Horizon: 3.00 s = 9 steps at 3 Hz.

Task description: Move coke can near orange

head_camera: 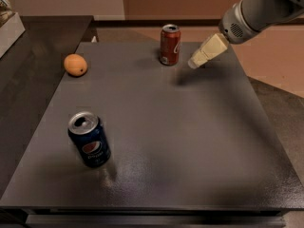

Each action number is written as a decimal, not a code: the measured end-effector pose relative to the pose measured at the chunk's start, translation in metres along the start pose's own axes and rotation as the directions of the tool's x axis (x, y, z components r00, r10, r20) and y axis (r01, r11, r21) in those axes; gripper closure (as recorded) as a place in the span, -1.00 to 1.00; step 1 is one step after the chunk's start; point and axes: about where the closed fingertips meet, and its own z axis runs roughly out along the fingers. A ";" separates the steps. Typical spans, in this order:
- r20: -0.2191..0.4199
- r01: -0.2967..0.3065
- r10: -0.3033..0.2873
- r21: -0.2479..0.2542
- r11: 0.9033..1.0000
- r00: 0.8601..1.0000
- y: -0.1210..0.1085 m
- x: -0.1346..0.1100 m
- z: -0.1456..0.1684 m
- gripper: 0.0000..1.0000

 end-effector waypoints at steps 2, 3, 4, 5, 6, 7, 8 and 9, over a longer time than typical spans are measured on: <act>0.120 -0.069 0.070 -0.017 0.997 0.990 -0.019 -0.042 0.048 -1.00; 0.168 -0.065 0.069 -0.025 0.998 0.983 -0.027 -0.066 0.070 -1.00; 0.191 -0.063 0.069 -0.037 0.997 0.979 -0.031 -0.078 0.094 -1.00; 0.193 -0.062 0.070 -0.047 0.997 0.979 -0.033 -0.081 0.113 -1.00; 0.186 -0.062 0.070 -0.048 0.997 0.980 -0.033 -0.082 0.124 -0.65; 0.183 -0.065 0.074 -0.053 0.996 0.980 -0.034 -0.082 0.130 -0.16; 0.191 -0.066 0.078 -0.069 0.995 0.978 -0.033 -0.083 0.130 0.28; 0.225 -0.035 0.058 -0.106 0.994 0.973 -0.026 -0.095 0.123 0.76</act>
Offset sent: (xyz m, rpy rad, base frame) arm 0.0863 0.0598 -0.0019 0.2087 -0.0562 -0.0221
